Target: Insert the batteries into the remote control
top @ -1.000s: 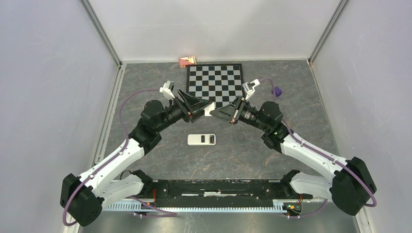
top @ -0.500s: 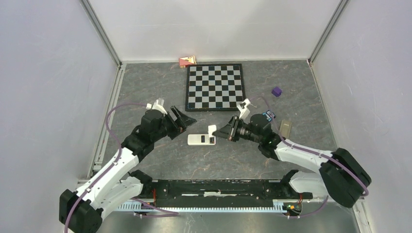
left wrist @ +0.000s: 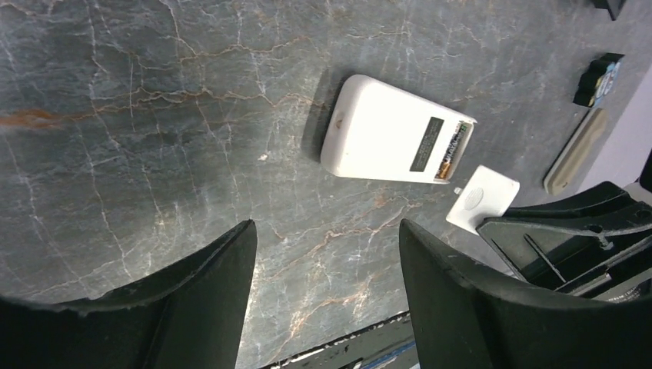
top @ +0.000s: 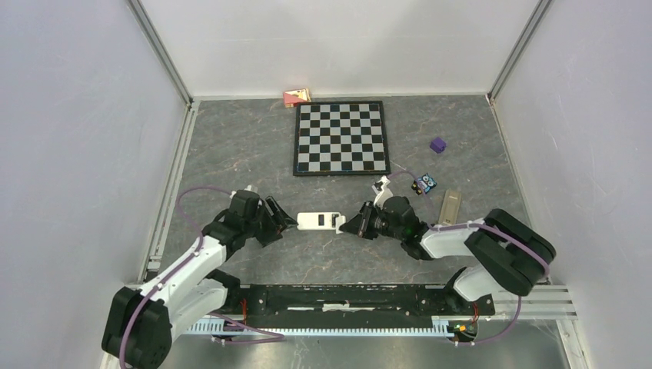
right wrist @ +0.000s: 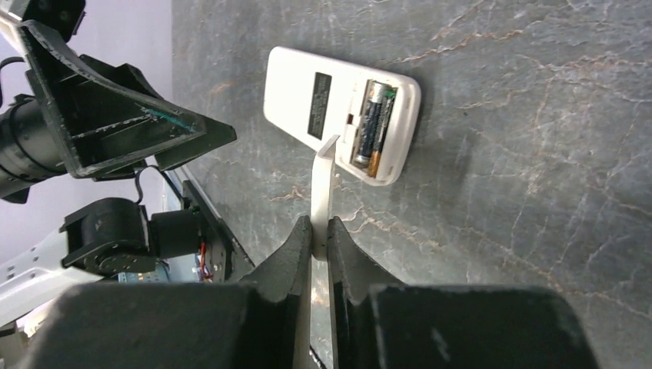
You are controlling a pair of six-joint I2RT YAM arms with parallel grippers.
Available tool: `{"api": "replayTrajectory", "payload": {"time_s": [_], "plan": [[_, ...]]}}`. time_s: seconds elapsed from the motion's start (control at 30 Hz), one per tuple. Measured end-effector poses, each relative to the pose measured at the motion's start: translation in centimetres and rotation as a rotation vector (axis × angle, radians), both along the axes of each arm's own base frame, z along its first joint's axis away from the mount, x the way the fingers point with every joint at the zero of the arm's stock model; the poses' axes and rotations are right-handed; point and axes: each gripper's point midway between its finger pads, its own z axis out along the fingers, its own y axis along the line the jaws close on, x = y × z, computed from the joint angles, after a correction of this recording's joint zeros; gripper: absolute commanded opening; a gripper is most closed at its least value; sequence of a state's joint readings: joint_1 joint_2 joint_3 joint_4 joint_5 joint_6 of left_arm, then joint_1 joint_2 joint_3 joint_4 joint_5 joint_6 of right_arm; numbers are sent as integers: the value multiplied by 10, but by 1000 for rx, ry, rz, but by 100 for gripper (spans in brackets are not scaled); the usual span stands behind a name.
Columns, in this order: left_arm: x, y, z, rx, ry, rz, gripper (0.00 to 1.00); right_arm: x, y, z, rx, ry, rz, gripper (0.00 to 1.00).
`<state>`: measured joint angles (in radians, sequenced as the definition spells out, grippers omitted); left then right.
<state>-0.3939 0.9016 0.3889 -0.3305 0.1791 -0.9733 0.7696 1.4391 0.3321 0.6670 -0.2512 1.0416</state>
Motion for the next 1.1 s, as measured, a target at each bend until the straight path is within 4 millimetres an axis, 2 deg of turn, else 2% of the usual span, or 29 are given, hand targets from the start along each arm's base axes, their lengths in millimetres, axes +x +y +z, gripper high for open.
{"api": "replayTrajectory", "payload": {"time_s": [0.13,0.43,0.77,1.1], "plan": [[2,1,-7,11,16,-15,74,6,5,-10,-11,10,-5,0],[7,-1,-14,4,29,-42,73,21,18,4,37,-43,-10,0],[9,-2,-19,11,32,-54,73,25,14,-14,17,-13,-23,0],[9,-1,-19,13,33,-49,73,30,21,1,95,-33,-11,0]]}}
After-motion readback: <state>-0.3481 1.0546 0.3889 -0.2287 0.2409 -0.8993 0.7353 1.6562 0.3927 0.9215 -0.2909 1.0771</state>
